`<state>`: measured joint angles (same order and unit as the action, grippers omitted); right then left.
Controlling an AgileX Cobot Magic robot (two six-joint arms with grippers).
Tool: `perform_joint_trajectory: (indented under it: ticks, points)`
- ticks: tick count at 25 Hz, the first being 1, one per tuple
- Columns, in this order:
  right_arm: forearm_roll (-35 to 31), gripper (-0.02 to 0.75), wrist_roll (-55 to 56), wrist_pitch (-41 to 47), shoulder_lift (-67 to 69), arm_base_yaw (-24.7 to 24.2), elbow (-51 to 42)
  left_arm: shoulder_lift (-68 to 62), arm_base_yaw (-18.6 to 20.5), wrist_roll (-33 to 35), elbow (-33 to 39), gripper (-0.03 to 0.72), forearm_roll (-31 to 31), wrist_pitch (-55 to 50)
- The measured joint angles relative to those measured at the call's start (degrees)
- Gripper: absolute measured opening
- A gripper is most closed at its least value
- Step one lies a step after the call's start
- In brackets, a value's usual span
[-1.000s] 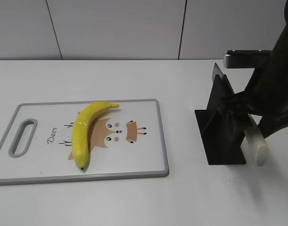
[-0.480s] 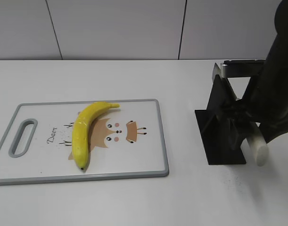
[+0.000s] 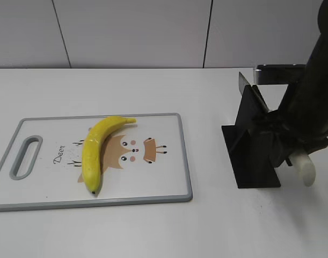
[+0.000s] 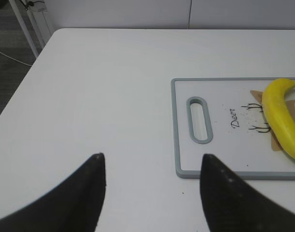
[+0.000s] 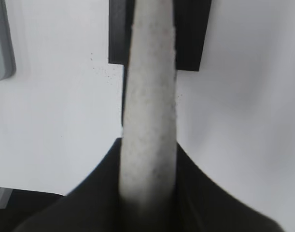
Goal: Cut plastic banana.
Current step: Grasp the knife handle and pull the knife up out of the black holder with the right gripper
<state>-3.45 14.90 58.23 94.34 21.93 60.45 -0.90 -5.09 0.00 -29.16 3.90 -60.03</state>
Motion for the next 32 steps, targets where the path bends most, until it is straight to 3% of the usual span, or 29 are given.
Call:
perform_joint_trajectory:
  ticks: [19,25,32]
  points:
    - [4.02,0.183,-3.43,-0.06,-18.36,0.05,1.31,0.0,0.0,1.37,0.0,0.563,-0.51,0.08]
    - [-0.26,0.183,-21.68,-1.42,-18.74,0.05,5.94,-5.03,0.0,5.87,-3.6,0.555,-0.63,0.89]
    - [-11.77,0.183,-50.2,-5.93,-17.8,0.05,7.41,-18.88,-1.13,14.33,-11.06,0.554,-1.39,6.7]
